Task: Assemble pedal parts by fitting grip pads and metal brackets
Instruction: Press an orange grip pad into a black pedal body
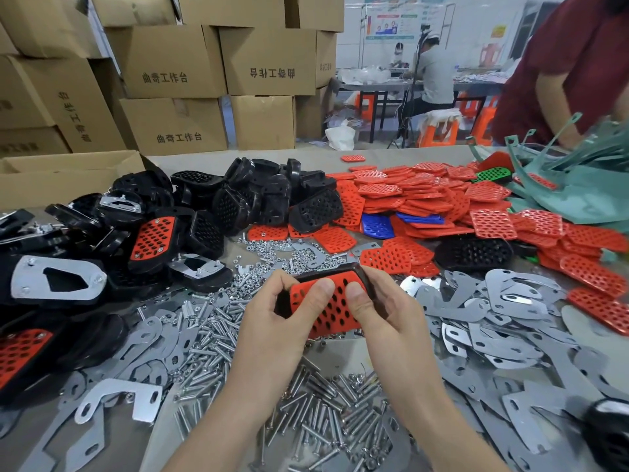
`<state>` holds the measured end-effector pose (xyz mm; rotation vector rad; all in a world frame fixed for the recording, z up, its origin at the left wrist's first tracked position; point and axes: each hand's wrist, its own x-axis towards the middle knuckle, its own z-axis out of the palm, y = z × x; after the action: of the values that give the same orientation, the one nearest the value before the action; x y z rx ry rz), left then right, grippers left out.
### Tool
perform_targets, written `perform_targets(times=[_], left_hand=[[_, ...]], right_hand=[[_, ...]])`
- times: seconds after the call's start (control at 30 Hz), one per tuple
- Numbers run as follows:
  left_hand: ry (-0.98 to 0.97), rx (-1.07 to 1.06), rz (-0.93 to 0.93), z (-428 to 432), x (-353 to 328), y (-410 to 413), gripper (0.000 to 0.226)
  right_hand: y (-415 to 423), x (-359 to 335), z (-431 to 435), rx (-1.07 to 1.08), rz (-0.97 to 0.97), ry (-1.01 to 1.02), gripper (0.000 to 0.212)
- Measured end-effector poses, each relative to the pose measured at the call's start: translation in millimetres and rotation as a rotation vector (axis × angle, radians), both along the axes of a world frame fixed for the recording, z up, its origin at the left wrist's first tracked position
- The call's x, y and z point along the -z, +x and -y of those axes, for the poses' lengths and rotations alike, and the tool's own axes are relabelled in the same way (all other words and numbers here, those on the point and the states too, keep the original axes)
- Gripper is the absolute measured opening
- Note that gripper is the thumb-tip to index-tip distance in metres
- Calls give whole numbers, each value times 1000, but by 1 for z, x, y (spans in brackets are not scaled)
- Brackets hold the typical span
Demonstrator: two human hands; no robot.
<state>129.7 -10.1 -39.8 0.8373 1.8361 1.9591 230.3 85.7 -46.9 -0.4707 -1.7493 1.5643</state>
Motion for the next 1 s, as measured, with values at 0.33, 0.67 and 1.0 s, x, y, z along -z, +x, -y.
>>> perform_targets(times=[0.33,0.67,1.0], left_hand=[[-56,-38,-121,0,7,-4,46],[121,-145,-186,2,3,-3,30],[313,-302,454,9,-3,-33,23]], right_hand=[[-1,1,-14,-95,-70,-442,54],[-3,7,-22,-11,-7,-645,23],[-13,2,-34,85,-122,-806,28]])
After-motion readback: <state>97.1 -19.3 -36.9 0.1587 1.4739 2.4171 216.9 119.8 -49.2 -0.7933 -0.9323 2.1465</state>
